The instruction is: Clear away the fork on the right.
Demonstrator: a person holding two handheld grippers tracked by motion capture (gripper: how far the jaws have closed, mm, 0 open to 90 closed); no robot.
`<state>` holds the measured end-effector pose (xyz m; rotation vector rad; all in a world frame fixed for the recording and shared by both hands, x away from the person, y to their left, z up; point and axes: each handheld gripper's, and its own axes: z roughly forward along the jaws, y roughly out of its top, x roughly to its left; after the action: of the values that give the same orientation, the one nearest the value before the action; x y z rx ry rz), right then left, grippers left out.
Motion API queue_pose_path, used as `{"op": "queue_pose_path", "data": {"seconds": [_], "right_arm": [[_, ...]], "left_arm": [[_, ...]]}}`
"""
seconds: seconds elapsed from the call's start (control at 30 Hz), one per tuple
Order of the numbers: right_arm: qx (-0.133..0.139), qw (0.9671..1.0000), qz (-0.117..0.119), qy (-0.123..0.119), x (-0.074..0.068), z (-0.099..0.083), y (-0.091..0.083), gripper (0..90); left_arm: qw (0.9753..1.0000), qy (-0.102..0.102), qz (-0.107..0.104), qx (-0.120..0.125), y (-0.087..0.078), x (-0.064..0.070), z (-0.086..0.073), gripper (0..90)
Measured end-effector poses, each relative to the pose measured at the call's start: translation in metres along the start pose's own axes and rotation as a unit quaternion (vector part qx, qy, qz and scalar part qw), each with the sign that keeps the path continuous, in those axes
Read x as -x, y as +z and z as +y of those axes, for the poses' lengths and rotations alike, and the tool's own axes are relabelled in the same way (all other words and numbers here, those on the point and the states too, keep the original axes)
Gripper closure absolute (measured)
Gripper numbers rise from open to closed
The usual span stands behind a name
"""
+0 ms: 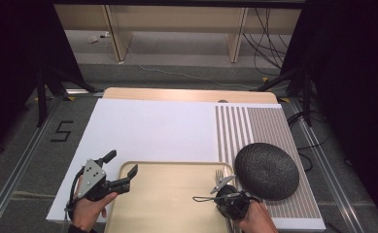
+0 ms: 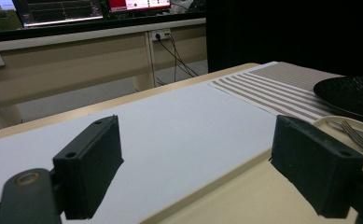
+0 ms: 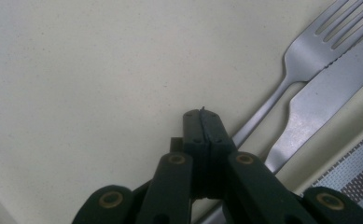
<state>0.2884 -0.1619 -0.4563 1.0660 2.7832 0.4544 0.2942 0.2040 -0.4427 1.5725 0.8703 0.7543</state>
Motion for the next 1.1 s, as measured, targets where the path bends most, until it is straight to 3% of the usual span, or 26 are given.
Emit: {"op": "queue_pose_path", "data": {"seconds": [0.17, 0.23, 0.43, 0.57, 0.63, 0.67, 0.73, 0.83, 0.9, 1.0, 1.03, 1.1], "right_arm": [[0.006, 1.0000, 0.005, 0.004, 0.001, -0.001, -0.001, 90.0], [0.024, 0.9996, 0.013, 0.007, 0.004, -0.002, -0.004, 88.0], [0.061, 0.9975, 0.029, 0.023, 0.006, -0.003, -0.016, 63.6], [0.094, 0.9943, 0.039, 0.031, 0.011, -0.005, -0.025, 50.3], [0.113, 0.9914, 0.044, 0.048, 0.015, -0.007, -0.030, 46.0], [0.124, 0.9890, 0.058, 0.055, 0.019, -0.008, -0.032, 43.0], [0.162, 0.9806, 0.086, 0.070, 0.026, -0.012, -0.036, 38.7], [0.182, 0.9729, 0.100, 0.101, 0.033, -0.017, -0.046, 31.2], [0.193, 0.9687, 0.104, 0.116, 0.039, -0.021, -0.051, 30.1], [0.200, 0.9660, 0.098, 0.132, 0.048, -0.029, -0.057, 28.3], [0.214, 0.9616, 0.095, 0.142, 0.051, -0.032, -0.057, 26.1], [0.217, 0.9599, 0.091, 0.152, 0.056, -0.037, -0.059, 24.4]], "left_arm": [[1.0000, 0.000, -0.001, 0.001, 0.000, 0.000, 0.000, 16.0], [1.0000, 0.000, -0.001, 0.001, 0.000, 0.000, 0.000, 16.0], [1.0000, 0.002, -0.002, 0.000, 0.000, 0.001, 0.000, 16.0], [1.0000, 0.000, -0.002, 0.000, 0.000, 0.000, 0.000, 16.0], [1.0000, 0.001, -0.001, 0.000, 0.000, 0.000, 0.000, 16.0], [1.0000, 0.002, -0.001, 0.000, 0.000, 0.000, 0.000, 16.0], [1.0000, 0.002, -0.002, 0.000, 0.000, 0.000, 0.000, 16.0], [1.0000, 0.001, -0.002, 0.000, 0.000, 0.000, 0.000, 16.0], [1.0000, 0.002, -0.002, 0.000, 0.000, 0.000, 0.000, 16.0], [1.0000, 0.002, -0.002, 0.000, 0.000, 0.000, 0.000, 16.0], [1.0000, 0.002, -0.002, 0.000, 0.000, 0.000, 0.000, 16.0], [1.0000, 0.002, -0.002, 0.000, 0.000, 0.000, 0.000, 16.0]]}}
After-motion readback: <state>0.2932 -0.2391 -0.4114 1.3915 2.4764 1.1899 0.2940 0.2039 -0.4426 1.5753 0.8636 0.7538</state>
